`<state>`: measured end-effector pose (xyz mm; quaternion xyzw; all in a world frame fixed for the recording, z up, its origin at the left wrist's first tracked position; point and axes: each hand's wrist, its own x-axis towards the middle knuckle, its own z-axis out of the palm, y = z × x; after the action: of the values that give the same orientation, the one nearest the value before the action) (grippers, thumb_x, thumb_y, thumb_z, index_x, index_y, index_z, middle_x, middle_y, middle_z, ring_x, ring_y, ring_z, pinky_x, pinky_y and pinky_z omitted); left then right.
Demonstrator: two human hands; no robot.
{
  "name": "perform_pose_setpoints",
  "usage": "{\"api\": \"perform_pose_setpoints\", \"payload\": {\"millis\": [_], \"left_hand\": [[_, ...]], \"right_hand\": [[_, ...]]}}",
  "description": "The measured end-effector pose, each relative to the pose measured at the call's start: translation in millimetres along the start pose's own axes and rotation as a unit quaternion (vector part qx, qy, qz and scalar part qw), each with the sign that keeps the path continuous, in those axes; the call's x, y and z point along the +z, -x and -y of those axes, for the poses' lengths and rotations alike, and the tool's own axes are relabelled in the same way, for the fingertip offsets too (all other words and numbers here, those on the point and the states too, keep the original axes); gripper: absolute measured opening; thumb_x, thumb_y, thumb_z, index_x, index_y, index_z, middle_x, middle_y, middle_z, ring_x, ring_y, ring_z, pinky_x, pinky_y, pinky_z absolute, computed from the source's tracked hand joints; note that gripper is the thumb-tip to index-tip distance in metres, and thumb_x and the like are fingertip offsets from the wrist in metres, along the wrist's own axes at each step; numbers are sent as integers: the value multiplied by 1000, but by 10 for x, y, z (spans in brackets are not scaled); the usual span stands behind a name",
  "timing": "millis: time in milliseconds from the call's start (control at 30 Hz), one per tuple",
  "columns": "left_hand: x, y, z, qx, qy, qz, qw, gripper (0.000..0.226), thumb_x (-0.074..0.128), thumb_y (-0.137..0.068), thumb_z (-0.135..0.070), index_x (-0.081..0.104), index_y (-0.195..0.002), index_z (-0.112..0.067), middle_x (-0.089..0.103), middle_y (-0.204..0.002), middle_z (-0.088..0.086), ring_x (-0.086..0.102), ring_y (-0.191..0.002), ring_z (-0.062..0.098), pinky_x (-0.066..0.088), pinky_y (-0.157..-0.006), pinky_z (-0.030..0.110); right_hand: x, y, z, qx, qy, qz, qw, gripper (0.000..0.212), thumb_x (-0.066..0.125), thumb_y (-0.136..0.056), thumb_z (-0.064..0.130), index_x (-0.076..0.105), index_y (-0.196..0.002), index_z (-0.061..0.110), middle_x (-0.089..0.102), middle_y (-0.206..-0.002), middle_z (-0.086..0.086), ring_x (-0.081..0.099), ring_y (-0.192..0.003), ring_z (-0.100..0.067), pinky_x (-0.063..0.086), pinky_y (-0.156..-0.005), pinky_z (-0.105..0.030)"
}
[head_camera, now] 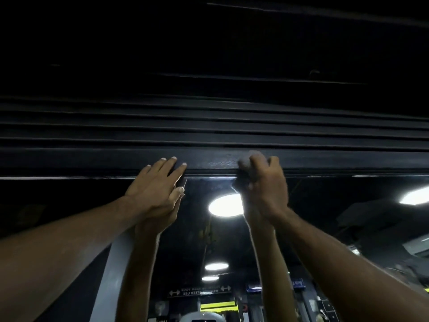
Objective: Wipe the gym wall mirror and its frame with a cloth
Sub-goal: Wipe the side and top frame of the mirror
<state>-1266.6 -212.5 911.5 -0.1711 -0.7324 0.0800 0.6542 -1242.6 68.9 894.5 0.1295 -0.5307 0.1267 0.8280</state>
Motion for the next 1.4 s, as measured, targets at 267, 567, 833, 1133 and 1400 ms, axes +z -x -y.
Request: {"api": "perform_pose_setpoints", "payload": {"millis": [267, 567, 833, 1133, 1400], "left_hand": [[-85, -43, 181, -46, 21, -37, 998, 59, 30, -106, -50, 20, -160, -31, 19, -167, 5, 18, -153, 27, 20, -124, 52], [41, -44, 300, -79, 62, -27, 995, 58, 23, -106, -53, 7, -161, -41, 8, -170, 2, 5, -155, 30, 8, -123, 58], [156, 220, 658, 9, 69, -63, 996, 61, 21, -103, -50, 16, -162, -35, 14, -170, -2, 9, -156, 19, 10, -126, 43], [143, 287, 992, -32, 103, -117, 987, 58, 25, -102, -49, 40, -153, -25, 37, -157, 5, 32, -145, 25, 22, -122, 47], [59, 350, 1526, -4, 63, -93, 994, 65, 21, -96, -54, 38, -154, -29, 38, -157, 3, 37, -142, 25, 36, -112, 46]], "right_hand": [[276, -257, 575, -107, 19, -24, 994, 35, 68, -94, 30, 49, -123, 27, 52, -113, -10, 55, -97, -25, 52, -73, -36], [491, -372, 824, -188, -8, 130, 973, 45, 72, -91, 34, 56, -130, 18, 47, -123, -11, 49, -98, -19, 45, -75, -29], [362, 16, 574, -26, 3, -5, 1000, 48, 55, -86, 46, 55, -128, 23, 46, -115, -8, 54, -95, -23, 47, -71, -33], [787, -111, 1226, -64, 27, -61, 996, 41, 66, -90, 13, 53, -128, 24, 52, -116, -11, 54, -103, -29, 50, -77, -38], [1077, -253, 1835, -147, -18, 54, 988, 28, 61, -98, 33, 56, -121, 17, 60, -120, -7, 58, -97, -24, 46, -75, -35]]}}
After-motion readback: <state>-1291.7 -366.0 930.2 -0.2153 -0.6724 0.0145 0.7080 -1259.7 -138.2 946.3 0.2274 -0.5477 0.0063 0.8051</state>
